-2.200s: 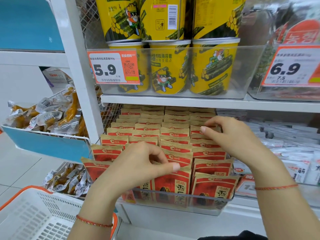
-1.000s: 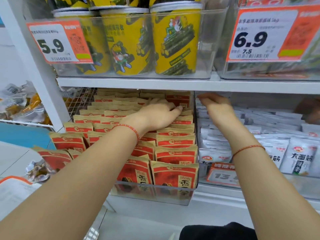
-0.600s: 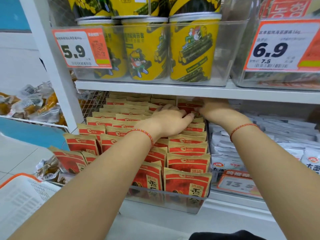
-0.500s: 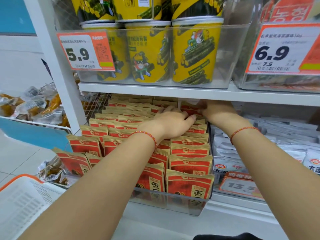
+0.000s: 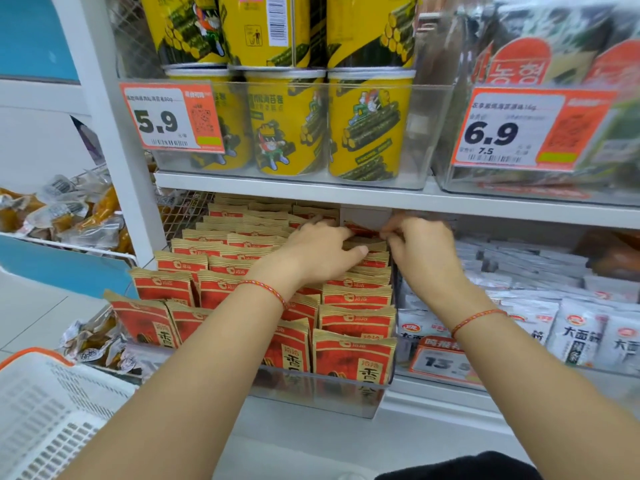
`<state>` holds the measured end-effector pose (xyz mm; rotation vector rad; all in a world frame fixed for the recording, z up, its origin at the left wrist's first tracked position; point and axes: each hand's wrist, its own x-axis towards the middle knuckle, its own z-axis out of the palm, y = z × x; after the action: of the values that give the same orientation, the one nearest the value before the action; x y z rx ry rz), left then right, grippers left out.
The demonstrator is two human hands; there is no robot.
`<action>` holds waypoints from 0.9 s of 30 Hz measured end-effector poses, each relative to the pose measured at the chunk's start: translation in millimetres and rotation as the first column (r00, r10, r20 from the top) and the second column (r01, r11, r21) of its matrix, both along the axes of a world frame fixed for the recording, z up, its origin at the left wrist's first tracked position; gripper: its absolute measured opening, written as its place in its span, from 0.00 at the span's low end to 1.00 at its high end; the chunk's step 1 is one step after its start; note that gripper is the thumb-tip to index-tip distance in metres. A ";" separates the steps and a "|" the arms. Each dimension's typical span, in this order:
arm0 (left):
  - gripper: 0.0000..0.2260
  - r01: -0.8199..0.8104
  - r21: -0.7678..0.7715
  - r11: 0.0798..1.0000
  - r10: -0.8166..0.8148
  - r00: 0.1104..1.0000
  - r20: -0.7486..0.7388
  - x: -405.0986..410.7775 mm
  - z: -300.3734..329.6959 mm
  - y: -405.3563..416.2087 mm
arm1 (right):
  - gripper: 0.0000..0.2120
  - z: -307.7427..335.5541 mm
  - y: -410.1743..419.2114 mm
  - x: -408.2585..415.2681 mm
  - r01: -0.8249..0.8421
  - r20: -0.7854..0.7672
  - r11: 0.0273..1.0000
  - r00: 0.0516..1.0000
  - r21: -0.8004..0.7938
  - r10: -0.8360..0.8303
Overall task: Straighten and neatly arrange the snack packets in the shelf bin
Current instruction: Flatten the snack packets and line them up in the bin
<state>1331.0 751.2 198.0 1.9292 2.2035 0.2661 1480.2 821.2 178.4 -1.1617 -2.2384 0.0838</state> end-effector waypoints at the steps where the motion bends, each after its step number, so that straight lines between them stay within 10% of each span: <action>1: 0.24 -0.005 0.019 1.000 0.005 1.000 0.015 2.2 3.4 -5.8 | 0.09 -0.8 -7.0 4.5 -0.030 -0.059 0.999 0.998 0.025 0.031; 12: 0.19 -0.161 0.332 0.929 0.174 0.985 -0.010 34.6 48.0 -58.9 | 0.08 33.3 -72.2 64.1 -0.114 -0.397 0.917 0.876 0.382 0.274; 15: 0.15 -0.056 0.403 0.914 -0.040 0.974 0.225 41.5 48.7 -73.2 | 0.05 52.2 -90.3 76.2 -0.125 -0.525 0.932 0.797 0.340 0.299; 20: 0.11 -0.028 0.535 0.844 -0.381 0.672 0.636 53.9 44.0 -99.3 | 0.07 82.7 -116.9 80.8 -0.208 -0.713 0.962 0.648 0.175 0.269; 27: 0.16 -0.104 0.360 0.927 -0.300 0.369 0.880 61.0 19.7 -123.9 | 0.04 55.3 -139.5 70.5 -0.351 -0.859 0.916 0.512 -0.194 0.014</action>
<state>1392.0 627.4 217.6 1.3756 1.2489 1.4422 1550.7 681.6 233.8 -0.7477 -1.4325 0.9762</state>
